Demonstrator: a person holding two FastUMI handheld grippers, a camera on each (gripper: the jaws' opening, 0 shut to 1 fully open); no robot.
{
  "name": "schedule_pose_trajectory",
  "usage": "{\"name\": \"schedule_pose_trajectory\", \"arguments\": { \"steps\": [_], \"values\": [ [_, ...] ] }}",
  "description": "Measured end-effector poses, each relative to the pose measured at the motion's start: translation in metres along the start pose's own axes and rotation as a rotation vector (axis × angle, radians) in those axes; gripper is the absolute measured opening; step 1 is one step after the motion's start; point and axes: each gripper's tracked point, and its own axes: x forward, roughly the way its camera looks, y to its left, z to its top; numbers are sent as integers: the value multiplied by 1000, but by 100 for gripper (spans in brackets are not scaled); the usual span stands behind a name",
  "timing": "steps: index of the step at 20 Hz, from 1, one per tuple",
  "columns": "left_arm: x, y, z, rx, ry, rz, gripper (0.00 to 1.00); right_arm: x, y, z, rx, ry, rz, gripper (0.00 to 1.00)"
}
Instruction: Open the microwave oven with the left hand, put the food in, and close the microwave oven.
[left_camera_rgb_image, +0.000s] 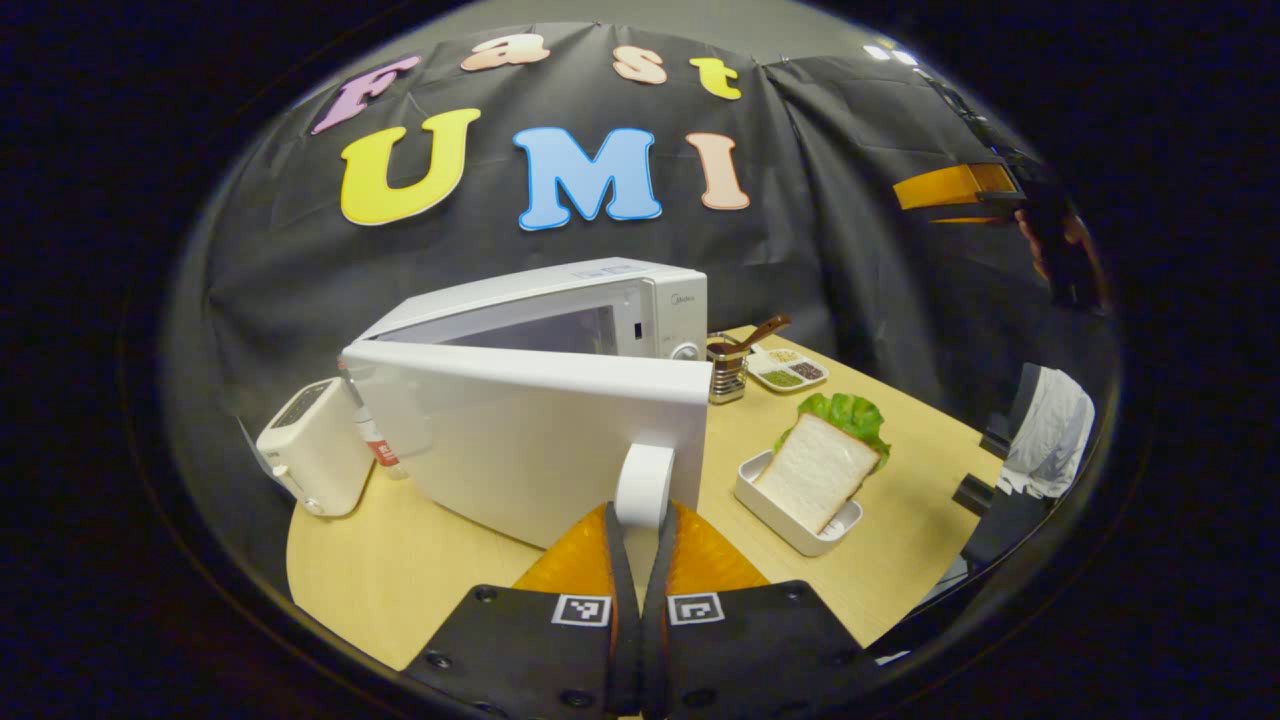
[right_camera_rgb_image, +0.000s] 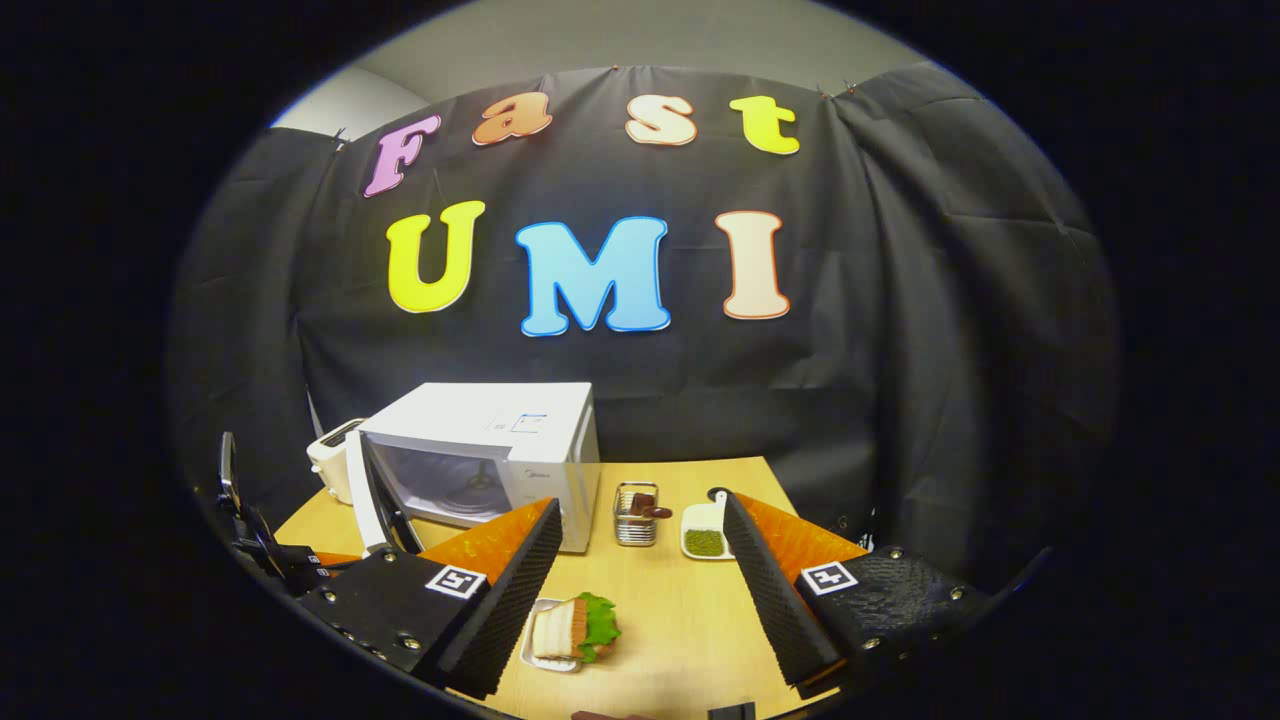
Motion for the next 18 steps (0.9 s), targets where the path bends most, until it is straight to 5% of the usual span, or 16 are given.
{"name": "schedule_pose_trajectory", "arguments": {
  "steps": [11,18],
  "values": [
    [-115,93,-65,-34,58,65,6,21,53,-61,-6,150,133,99],
    [-147,148,-84,-45,71,84,6,42,17,-141,70,383,80,99]
  ]
}}
